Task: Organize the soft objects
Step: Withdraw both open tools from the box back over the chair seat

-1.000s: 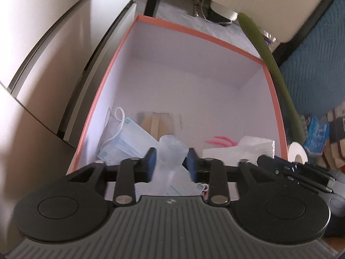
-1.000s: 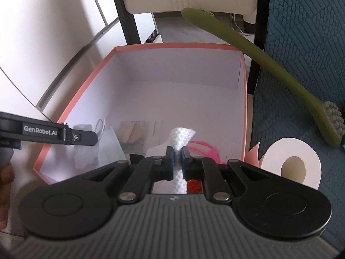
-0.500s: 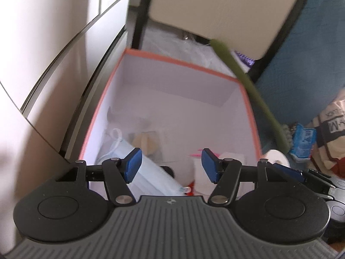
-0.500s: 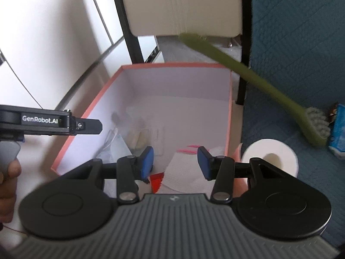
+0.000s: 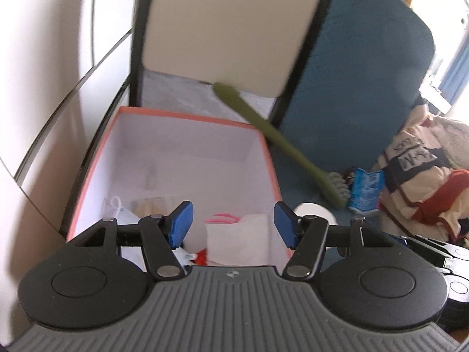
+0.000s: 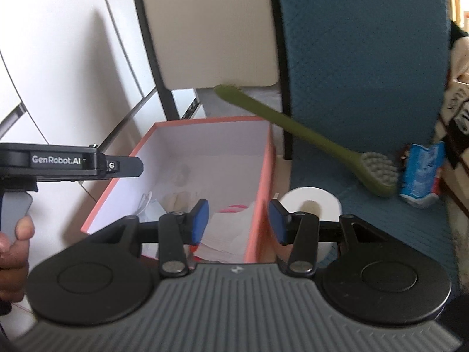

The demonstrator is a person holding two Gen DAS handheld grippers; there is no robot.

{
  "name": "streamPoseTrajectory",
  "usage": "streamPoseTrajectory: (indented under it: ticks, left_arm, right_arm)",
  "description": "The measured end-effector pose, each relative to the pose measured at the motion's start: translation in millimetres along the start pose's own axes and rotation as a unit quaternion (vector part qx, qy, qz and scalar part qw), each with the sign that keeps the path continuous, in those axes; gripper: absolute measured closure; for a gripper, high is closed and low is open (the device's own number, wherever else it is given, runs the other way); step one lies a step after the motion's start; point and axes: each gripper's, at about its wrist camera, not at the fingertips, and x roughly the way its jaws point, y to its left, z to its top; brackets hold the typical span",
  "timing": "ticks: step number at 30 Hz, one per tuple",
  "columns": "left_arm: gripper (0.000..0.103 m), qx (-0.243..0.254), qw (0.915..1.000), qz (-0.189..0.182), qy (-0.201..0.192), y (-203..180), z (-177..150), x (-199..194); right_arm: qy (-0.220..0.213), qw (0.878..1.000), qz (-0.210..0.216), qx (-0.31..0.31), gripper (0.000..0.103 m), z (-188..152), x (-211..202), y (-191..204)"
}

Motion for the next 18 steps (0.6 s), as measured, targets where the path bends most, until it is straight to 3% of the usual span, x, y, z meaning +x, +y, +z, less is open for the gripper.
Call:
streamPoseTrajectory:
  ticks: [18]
  left_arm:
    - [0.036,0.052,0.9962,-0.066,-0.023,-107,-60,-49]
  right_arm:
    - [-0.030,0.997,-0.066,0.031,0.055,-47,-98,-64]
